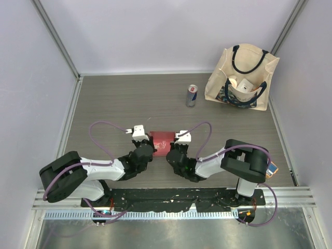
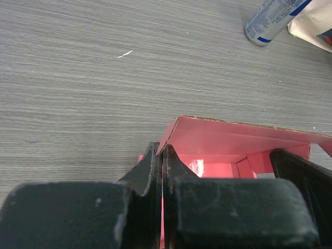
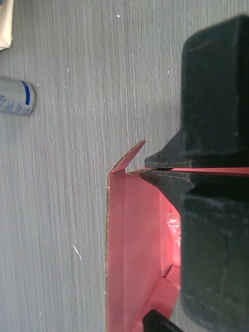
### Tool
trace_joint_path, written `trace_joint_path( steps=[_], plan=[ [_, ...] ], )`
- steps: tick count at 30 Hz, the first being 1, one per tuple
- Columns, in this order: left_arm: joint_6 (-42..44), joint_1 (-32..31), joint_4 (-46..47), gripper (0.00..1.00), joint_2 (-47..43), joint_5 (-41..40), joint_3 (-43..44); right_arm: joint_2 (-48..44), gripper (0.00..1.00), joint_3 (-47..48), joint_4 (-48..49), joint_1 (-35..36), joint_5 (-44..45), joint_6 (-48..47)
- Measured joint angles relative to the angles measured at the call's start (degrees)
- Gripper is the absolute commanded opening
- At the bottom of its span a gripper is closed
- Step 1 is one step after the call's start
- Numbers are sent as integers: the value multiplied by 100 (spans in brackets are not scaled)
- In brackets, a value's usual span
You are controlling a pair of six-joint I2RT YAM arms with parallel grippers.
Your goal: Fold the paper box
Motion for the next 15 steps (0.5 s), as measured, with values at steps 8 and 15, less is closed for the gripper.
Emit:
trace_joint_path(
  steps=[8,15],
  plan=[
    [-212,-142,232,0,0,-127,-149,-76,2,55,-452,98,236,643],
    [-378,-372,341,0,-24,-415,-295,-105,2,-20,-472,284,385,761]
  ],
)
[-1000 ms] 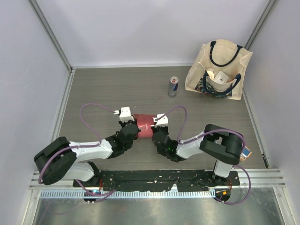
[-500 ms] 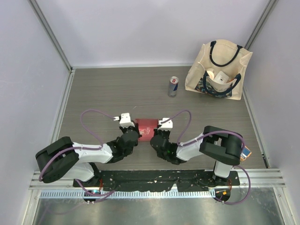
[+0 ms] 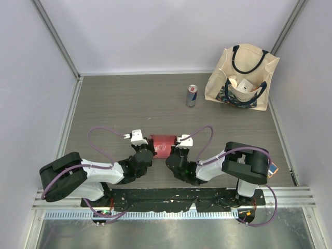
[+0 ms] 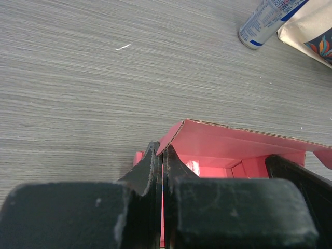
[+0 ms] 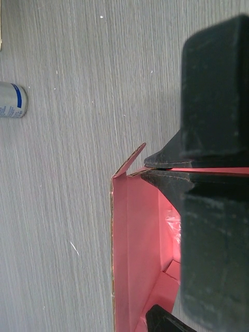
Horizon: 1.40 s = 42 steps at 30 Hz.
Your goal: Fold the paper box
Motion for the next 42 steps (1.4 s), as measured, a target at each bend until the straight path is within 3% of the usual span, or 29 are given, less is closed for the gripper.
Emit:
trace_joint_path(
  steps=[5,14,17,22,24,26,30,34,37,42],
  plan=[
    [-199,-105,-26,0,-55,-127,-59,-35,2,24,-264,107,162,339],
    [-507,-374,-223,0,-299,-461,-236,-321,33,-118,-568,356,184,385],
    [-533,-514,-299,0,-291,-789,-245,-730,50,-264,-927,396,68,286],
    [-647,-625,-422,0,-254,-1198,-282,-1860,54,-374,-2260,433,-356,459],
    [-669,-658,-461,0,-254,-1287,-295,-2422,66,-374,-2905,459,-564,649],
    [-669,-671,-514,0,-254,-1342,-295,-3067,67,-424,-3477,468,-796,813],
    [-656,-719,-581,0,-254,-1421,-293,-4293,66,-610,-4070,-24,-2050,431],
    [-487,-765,-603,0,-295,-1440,-291,-4769,61,-605,-3969,-1620,-3823,-267],
    [-205,-778,-651,0,-404,-1421,-289,-4371,58,-577,-3552,-2811,-5257,-861],
    [439,-780,-675,0,-577,-1209,-284,-2708,57,-232,-2852,-3770,-7563,-1663]
  ],
)
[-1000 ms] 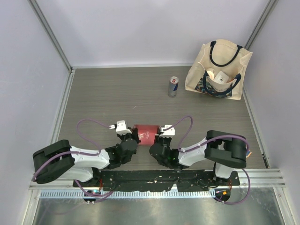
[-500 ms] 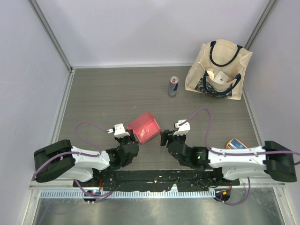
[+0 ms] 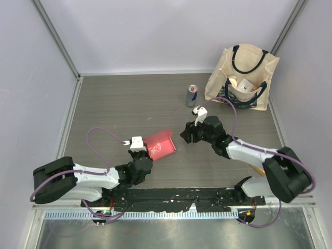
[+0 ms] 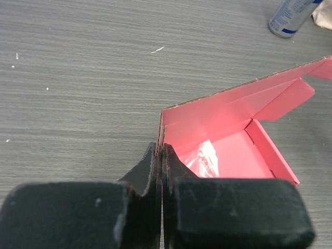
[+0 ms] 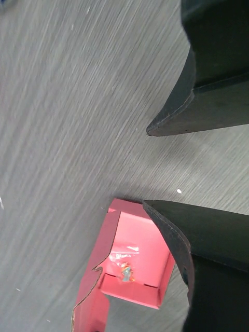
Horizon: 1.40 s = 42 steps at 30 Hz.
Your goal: Fold the paper box
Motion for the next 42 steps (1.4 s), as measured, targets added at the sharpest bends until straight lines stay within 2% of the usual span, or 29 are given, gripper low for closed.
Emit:
trace_joint_path(
  steps=[6,12,15,16,18,19,21,22,23,28,34,38,42],
  plan=[
    [647,0,44,0,-50,223,2,960,57,313,546,-210,-1703,-481],
    [997,0,160,0,94,286,66,1051,52,380,968,-168,-2391,-710],
    [1086,0,203,0,181,323,131,1095,44,396,1130,-125,-2481,-774],
    [1113,0,225,0,195,328,133,1126,36,400,1174,-116,-2490,-785],
    [1165,2,234,0,208,328,133,1235,26,435,1235,-72,-2494,-839],
    [1178,0,247,0,216,326,136,1290,17,457,1233,-39,-2457,-868],
    [1185,2,269,0,240,317,138,1346,12,479,1228,70,-2284,-920],
    [1169,2,269,0,254,297,144,1346,4,474,1233,160,-2096,-933],
    [1141,0,256,0,286,229,166,1335,1,470,1257,254,-1873,-938],
    [581,9,-114,0,669,-404,549,1204,1,227,1639,1178,299,-772],
    [-81,4,-243,0,1156,-758,946,1410,1,-81,2568,2337,3440,-330],
    [-175,0,151,0,1368,-841,957,1797,1,-79,3176,2804,4826,-280],
    [107,0,1263,0,1814,-855,824,2129,1,-83,3757,3174,5930,-317]
  ],
)
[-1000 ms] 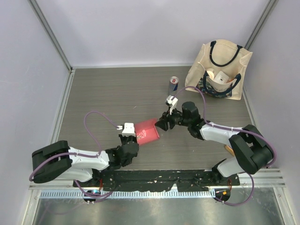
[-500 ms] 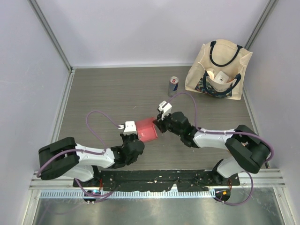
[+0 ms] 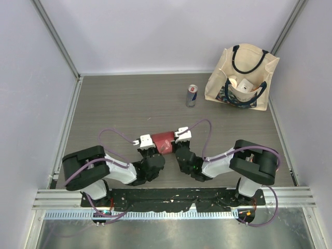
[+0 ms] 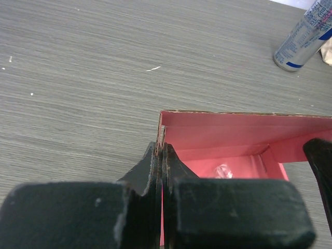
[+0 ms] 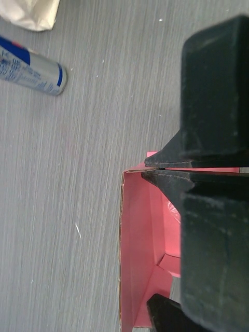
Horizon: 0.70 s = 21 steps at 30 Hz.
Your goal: Fold the paper box
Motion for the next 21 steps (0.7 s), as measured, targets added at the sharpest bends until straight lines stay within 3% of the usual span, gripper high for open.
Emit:
trace_joint_path(
  steps=[6,13,16,17,19,20,21],
  plan=[
    [297,-28,1351,0,763,-2,-57,573,1,-350,1147,361,822,-254],
    [623,-269,1886,0,942,-42,-101,922,2,-699,2046,680,1311,-474],
    [638,-411,1982,0,977,-129,-160,1003,11,-756,2238,855,1550,-621],
    [638,-455,2015,0,1019,-173,-170,1014,21,-765,2262,905,1596,-651],
    [669,-531,2096,0,1134,-275,-166,1023,29,-802,2280,1016,1692,-772],
    [710,-575,2138,0,1198,-358,-164,1032,43,-839,2253,1064,1759,-850],
    [756,-599,2175,0,1248,-411,-151,1038,49,-872,2232,1110,1814,-916]
  ],
)
